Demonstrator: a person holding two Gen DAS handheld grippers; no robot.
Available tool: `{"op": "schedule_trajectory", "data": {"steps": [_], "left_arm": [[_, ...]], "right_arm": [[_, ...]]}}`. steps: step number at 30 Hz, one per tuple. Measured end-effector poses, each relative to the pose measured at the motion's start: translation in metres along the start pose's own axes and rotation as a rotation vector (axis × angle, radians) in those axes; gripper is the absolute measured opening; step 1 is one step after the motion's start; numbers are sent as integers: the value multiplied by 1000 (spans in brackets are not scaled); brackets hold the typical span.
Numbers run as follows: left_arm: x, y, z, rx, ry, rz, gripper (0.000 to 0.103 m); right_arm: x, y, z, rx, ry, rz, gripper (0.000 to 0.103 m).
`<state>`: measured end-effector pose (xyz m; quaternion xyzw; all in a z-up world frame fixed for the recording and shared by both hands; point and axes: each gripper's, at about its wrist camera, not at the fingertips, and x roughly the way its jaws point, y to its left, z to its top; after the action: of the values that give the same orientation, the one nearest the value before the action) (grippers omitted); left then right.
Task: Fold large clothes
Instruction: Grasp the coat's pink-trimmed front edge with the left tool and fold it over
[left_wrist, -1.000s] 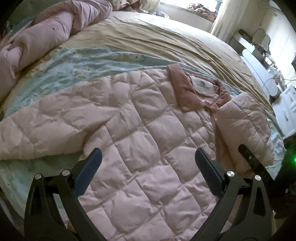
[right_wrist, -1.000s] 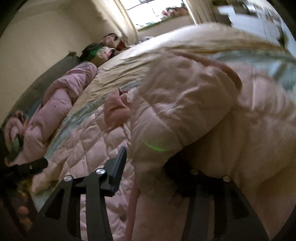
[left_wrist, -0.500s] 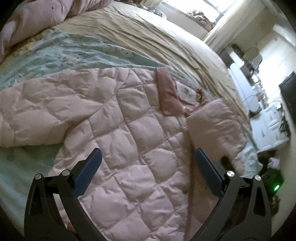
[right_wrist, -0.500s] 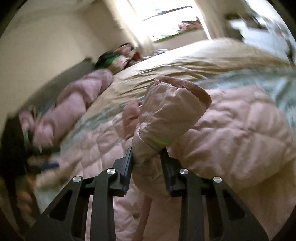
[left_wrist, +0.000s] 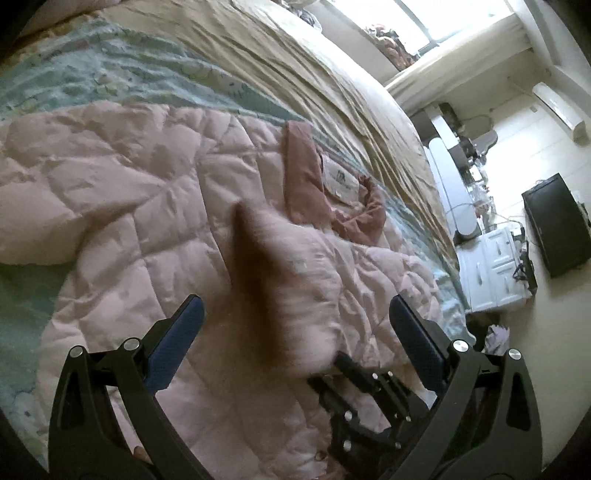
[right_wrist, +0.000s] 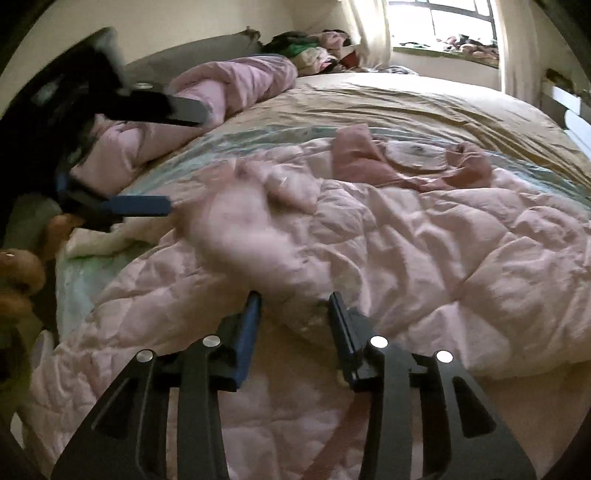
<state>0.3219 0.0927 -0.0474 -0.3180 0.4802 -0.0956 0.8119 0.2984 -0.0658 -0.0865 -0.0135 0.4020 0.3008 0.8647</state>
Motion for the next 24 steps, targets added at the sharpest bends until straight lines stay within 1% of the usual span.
{"op": "schedule_trajectory", "data": {"steps": [2,4,7,12,13,14,15,16,17,18,19,20,22,23,24], "left_arm": [[9,3,-2,-9,18,4,94],[18,6,-5,-13,36,25,94],[31,11,-11,-10,68,58,94],[59,15,-29,-3,133,60,94],[62,15,-31,1,133,67,94],[64,14,-34,9,112,88,94],[63,13,-36,15,92,97,90],[62,12,-38,19,73,101,82],[61,11,-39,28,63,111,60],[60,8,-40,50,54,144,52],[58,5,-40,84,47,145,47],[56,2,-40,117,41,133,33],[51,-6,-40,166,27,142,23],[44,-12,-39,198,12,145,12],[35,-18,-36,228,-12,141,12]], "right_arm": [[0,6,-2,-2,11,21,50],[-9,3,-3,18,-2,24,53],[-28,-11,-1,86,-42,6,57],[-61,-40,-10,183,-100,-56,57],[-67,-45,-12,197,-109,-67,57],[-71,-49,-14,208,-115,-79,57],[-78,-55,-17,222,-122,-105,57],[-83,-59,-19,229,-126,-117,57],[-89,-64,-22,238,-132,-129,57],[-93,-69,-24,246,-137,-147,57],[-99,-75,-25,249,-141,-176,57],[-103,-79,-27,251,-145,-195,57],[-113,-91,-30,268,-159,-228,57],[-117,-97,-32,279,-165,-240,57],[-123,-104,-33,295,-174,-254,57]]}}
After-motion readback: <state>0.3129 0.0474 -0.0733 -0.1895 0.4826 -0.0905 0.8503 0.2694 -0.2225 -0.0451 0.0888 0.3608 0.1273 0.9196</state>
